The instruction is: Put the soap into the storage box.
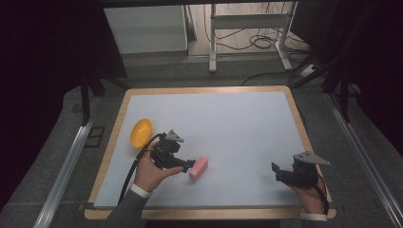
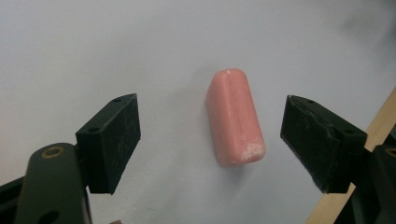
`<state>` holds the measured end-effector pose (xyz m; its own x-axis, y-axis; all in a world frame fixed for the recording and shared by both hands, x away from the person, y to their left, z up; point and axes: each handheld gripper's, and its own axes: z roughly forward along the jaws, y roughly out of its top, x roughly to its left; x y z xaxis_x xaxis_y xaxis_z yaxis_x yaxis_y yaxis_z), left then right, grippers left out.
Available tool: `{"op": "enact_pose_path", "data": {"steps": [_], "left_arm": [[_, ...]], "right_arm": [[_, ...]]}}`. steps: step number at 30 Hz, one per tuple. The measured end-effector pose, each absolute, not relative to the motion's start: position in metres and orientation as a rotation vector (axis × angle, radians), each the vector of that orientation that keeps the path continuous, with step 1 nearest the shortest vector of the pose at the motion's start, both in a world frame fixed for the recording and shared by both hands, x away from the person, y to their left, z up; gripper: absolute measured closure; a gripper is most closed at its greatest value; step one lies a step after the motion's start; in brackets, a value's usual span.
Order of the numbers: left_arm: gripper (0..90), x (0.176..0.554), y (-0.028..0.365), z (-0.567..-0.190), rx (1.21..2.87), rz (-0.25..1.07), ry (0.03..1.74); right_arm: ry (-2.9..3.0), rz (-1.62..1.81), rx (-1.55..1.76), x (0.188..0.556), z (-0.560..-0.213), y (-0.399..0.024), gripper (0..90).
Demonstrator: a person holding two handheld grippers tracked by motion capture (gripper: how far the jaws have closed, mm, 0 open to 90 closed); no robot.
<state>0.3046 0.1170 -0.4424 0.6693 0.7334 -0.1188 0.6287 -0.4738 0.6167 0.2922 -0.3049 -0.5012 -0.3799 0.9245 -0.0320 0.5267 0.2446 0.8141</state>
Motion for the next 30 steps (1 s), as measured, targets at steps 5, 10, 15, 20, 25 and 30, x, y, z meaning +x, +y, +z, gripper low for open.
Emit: {"op": "enact_pose_path", "data": {"steps": [5,10,15,20,25,30], "left_arm": [[20.4,0.308,0.110,-0.447,2.258,0.194,1.052],[20.4,0.310,0.100,-0.452,2.277,0.180,1.047],[20.7,0.314,0.091,-0.459,2.306,0.161,1.049],[22.9,0.316,0.084,-0.465,2.325,0.155,1.058],[23.3,0.318,0.079,-0.469,2.338,0.138,1.061],[23.9,0.320,0.072,-0.475,2.362,0.143,1.064]], "right_arm": [[2.004,1.000,1.323,0.293,-0.502,-0.305,9.9],[2.008,0.998,1.325,0.293,-0.502,-0.304,9.9],[2.010,0.995,1.326,0.293,-0.503,-0.304,9.9],[2.006,0.994,1.330,0.293,-0.503,-0.305,9.9],[2.007,0.992,1.332,0.293,-0.503,-0.305,9.9],[2.011,0.988,1.328,0.294,-0.504,-0.304,9.9]]}}
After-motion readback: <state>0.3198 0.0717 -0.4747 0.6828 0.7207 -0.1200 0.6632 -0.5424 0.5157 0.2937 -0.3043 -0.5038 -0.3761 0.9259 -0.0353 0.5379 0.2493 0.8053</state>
